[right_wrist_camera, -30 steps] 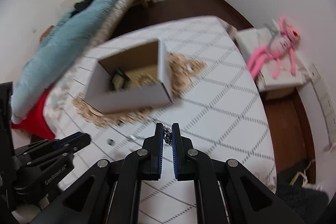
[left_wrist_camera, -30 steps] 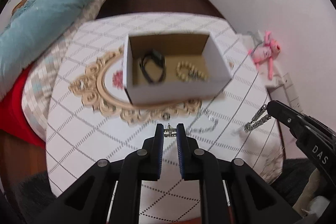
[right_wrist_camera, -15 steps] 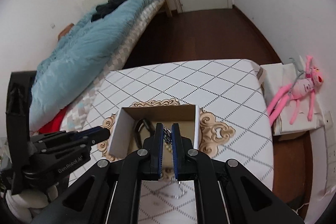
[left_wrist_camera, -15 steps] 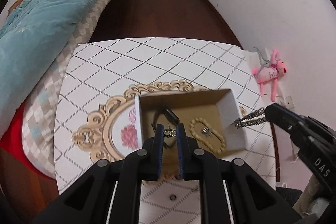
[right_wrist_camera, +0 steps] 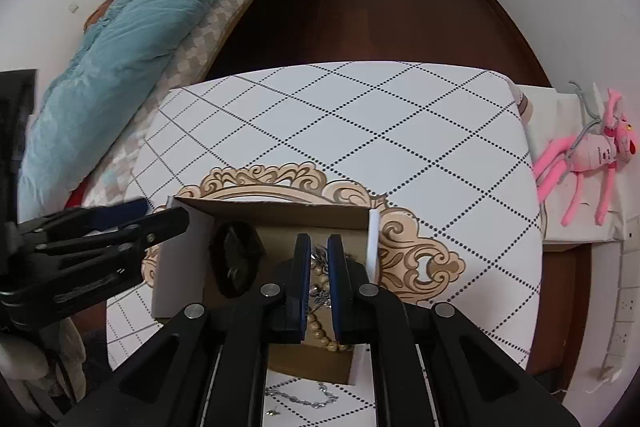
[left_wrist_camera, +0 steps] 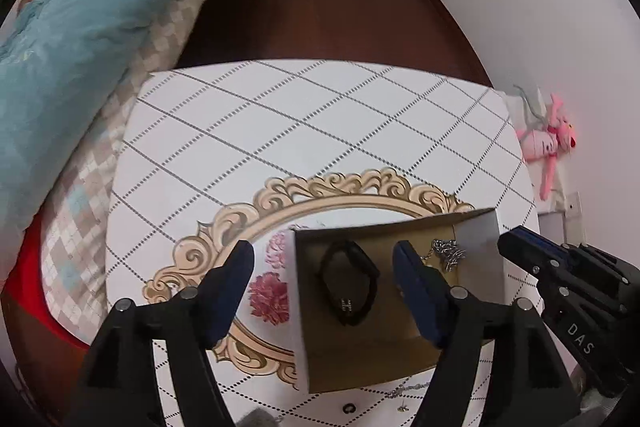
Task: Organize jewelry
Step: 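Carry the earring into the box with the left tool while the right tool drops the thick chain in, then open both tools and lift them away from the box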
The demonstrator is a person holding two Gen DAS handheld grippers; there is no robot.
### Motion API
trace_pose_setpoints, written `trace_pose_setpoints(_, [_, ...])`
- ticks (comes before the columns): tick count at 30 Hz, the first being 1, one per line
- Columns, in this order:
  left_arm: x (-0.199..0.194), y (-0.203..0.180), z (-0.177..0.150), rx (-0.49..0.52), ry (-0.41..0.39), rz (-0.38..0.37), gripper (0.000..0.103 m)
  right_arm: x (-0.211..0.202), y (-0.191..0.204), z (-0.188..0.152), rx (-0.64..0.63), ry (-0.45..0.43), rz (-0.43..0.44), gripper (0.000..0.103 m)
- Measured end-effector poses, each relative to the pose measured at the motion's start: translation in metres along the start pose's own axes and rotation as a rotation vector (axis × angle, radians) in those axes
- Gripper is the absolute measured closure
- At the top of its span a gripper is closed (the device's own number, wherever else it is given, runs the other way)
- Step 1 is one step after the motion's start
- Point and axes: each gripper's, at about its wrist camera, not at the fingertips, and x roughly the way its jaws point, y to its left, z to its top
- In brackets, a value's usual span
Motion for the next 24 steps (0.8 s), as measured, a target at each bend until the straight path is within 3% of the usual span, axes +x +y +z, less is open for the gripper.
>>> trace_pose_setpoints(1, [-0.001, 0.002, 0.000, -0.004, 0.000, 0.011, 0.025, -0.001, 0.000, 0.000, 0.004, -0.002, -0.002, 0.083])
trace_pose_setpoints(2, [-0.002, 0.004, 0.000, -0.009, -0.003, 0.019, 0.012, -0.001, 0.001, 0.001, 0.005, -0.004, -0.005, 0.076])
trace_pose_setpoints(3, [-0.003, 0.006, -0.002, -0.013, -0.012, 0.031, 0.004, -0.003, 0.001, 0.000, 0.004, -0.011, -0.013, 0.062])
trace_pose_setpoints(4, [-0.005, 0.008, -0.005, -0.014, -0.026, 0.051, 0.003, -0.005, 0.002, -0.001, 0.002, -0.019, -0.027, 0.048])
trace_pose_setpoints(8, [-0.007, 0.013, -0.018, -0.026, -0.062, 0.103, 0.000, -0.009, 0.004, -0.009, -0.010, -0.019, -0.081, 0.028])
trace_pose_setpoints(10, [-0.006, 0.014, -0.027, -0.028, -0.078, 0.129, 0.000, -0.007, 0.007, -0.017, -0.029, -0.018, -0.132, 0.009])
trace_pose_setpoints(15, [0.001, 0.016, -0.051, -0.049, -0.091, 0.153, 0.000, 0.000, 0.008, -0.041, -0.047, 0.006, -0.199, 0.000])
trace_pose_setpoints(24, [-0.001, 0.015, -0.078, -0.072, -0.112, 0.180, 0.000, -0.004, 0.001, -0.069, -0.012, -0.031, -0.227, 0.000])
